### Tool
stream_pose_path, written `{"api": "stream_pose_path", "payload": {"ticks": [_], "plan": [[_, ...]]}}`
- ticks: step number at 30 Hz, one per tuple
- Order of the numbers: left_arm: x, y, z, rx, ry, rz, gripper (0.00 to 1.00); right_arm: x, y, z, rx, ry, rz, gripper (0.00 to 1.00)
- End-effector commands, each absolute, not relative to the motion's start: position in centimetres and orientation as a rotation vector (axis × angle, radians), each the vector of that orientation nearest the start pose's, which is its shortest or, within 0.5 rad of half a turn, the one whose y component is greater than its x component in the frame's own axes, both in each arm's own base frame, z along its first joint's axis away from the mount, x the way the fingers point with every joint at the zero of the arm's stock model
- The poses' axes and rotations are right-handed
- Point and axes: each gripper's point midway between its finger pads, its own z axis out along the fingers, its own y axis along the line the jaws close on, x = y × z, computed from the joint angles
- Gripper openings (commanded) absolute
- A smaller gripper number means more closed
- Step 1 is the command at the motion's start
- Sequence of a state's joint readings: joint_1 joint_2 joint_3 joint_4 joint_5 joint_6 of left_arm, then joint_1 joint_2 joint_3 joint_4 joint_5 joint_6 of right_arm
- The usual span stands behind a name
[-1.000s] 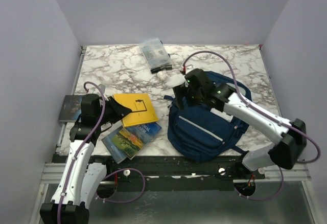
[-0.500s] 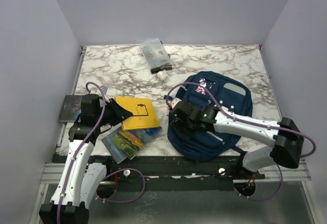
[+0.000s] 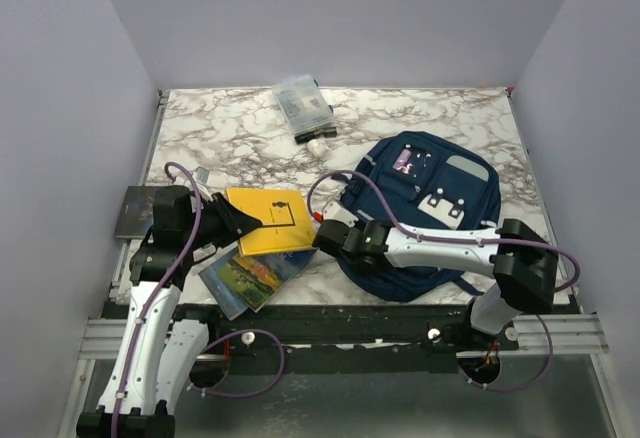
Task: Pack the student bag
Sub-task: Pick up the book from the center of the board, then place the book in the student bag.
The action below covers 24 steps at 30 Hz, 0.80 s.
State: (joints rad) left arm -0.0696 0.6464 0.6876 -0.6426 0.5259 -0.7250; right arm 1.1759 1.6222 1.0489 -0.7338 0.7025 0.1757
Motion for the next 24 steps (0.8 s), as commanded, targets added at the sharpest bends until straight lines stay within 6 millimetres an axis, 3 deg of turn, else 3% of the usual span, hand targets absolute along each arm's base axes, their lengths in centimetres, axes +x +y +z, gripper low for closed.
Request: {"api": "stream_pose_path", "payload": {"ticks": [1,3,7,18,24], "plan": [[19.8,-13.7,24.3,-0.333,2.123,-1.117,0.00,23.6,23.0,15.5,-0.821,2.083,-0.447,0.08],[19.6,-14.0,24.9,-0.325,2.115,-1.138,0.00,23.4,23.8,17.3,-0.818,2.081,-0.334,0.01],[19.0,-14.6,25.6,-0.320,2.113,-1.204,0.00,23.2,24.7,19.6,-0.795,2.091,-0.150,0.00],[15.1,-16.7,28.3,-0.224,2.084,-1.456,0.00,25.6,24.4,23.1,-0.550,2.163,0.348,0.00],[14.7,-16.4,26.4,-0.383,2.092,-1.475,0.00,26.8,24.3,27.0,-0.377,2.145,0.491,0.01]]}}
